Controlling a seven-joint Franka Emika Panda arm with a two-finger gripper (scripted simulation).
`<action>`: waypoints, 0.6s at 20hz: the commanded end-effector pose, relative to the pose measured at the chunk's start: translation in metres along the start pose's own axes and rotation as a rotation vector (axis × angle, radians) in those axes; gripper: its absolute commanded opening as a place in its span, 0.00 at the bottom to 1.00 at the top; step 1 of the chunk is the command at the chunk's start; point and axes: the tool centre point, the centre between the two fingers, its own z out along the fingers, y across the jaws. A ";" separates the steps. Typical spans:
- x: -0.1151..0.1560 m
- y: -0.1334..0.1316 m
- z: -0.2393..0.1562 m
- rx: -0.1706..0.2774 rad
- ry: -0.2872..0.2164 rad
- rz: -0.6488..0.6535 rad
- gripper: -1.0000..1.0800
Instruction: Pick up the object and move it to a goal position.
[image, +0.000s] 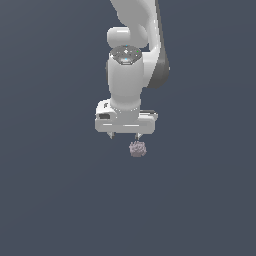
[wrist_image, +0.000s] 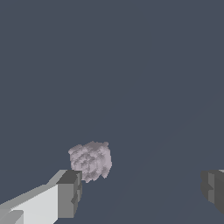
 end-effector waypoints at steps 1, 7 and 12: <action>0.000 0.000 0.000 0.000 0.000 0.000 0.96; 0.005 0.000 -0.009 -0.015 0.011 -0.020 0.96; 0.009 0.001 -0.016 -0.028 0.020 -0.043 0.96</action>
